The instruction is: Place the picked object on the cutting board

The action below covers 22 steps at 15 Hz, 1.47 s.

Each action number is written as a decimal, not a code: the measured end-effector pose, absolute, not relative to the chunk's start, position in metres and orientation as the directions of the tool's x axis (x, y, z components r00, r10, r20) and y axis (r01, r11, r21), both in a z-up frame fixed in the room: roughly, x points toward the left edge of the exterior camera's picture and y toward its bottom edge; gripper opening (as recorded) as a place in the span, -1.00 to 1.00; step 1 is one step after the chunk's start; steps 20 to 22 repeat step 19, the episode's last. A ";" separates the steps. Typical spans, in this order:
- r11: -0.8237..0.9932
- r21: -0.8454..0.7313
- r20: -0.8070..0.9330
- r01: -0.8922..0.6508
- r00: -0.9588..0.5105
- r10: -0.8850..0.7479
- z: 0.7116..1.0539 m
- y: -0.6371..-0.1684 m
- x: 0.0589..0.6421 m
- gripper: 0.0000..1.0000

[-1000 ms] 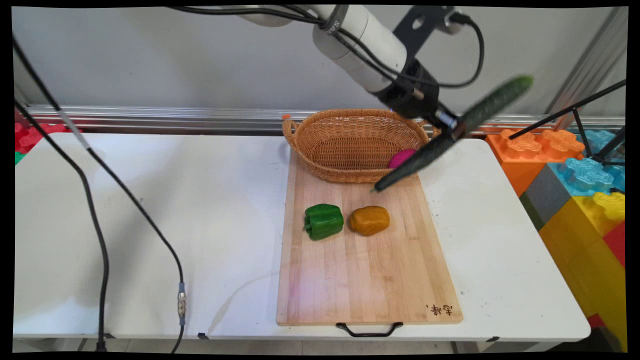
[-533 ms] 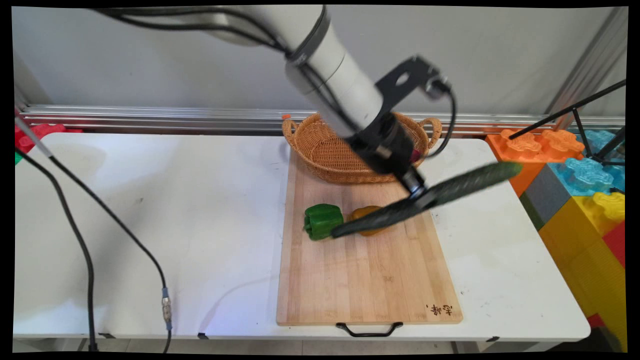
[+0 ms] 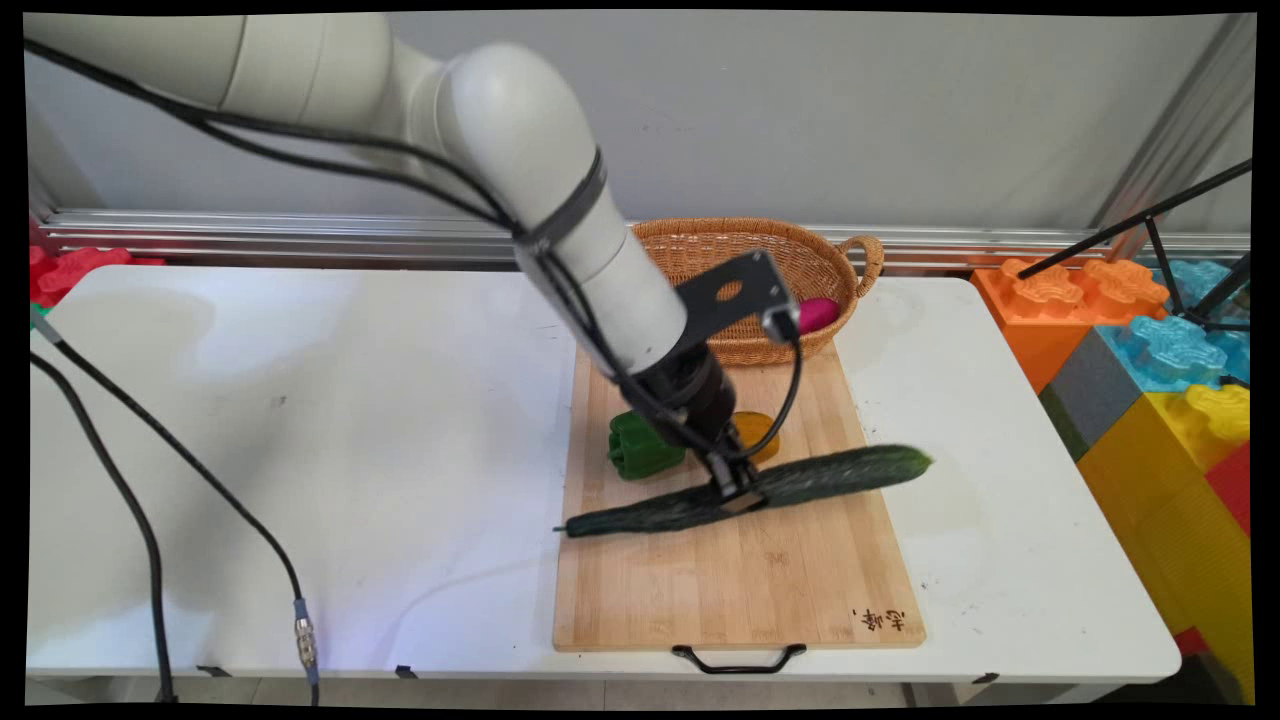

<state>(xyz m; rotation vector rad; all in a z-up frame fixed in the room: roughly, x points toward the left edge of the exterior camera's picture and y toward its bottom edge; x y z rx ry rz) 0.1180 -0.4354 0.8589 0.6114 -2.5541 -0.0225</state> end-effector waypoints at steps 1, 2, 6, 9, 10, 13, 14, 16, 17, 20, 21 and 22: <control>0.900 0.129 0.464 -0.416 -0.777 -0.426 0.851 -0.433 0.121 -1.00; 0.901 0.129 0.454 -0.413 -0.784 -0.424 0.844 -0.430 0.123 -1.00; 0.905 0.129 0.430 -0.405 -0.799 -0.419 0.825 -0.424 0.129 -1.00; 0.907 0.125 0.422 -0.403 -0.805 -0.416 0.814 -0.422 0.132 -1.00; 0.907 0.123 0.420 -0.402 -0.807 -0.415 0.811 -0.421 0.133 -1.00; 0.909 0.121 0.413 -0.399 -0.812 -0.411 0.801 -0.419 0.136 -1.00; 0.909 0.121 0.412 -0.398 -0.814 -0.411 0.799 -0.419 0.137 1.00; 0.911 0.122 0.409 -0.394 -0.816 -0.408 0.794 -0.418 0.139 1.00; 0.911 0.123 0.407 -0.393 -0.817 -0.407 0.792 -0.418 0.140 1.00; 0.912 0.123 0.401 -0.391 -0.821 -0.406 0.787 -0.417 0.142 1.00; 0.912 0.123 0.401 -0.391 -0.821 -0.406 0.787 -0.417 0.142 1.00; 0.912 0.123 0.401 -0.391 -0.821 -0.406 0.787 -0.417 0.142 1.00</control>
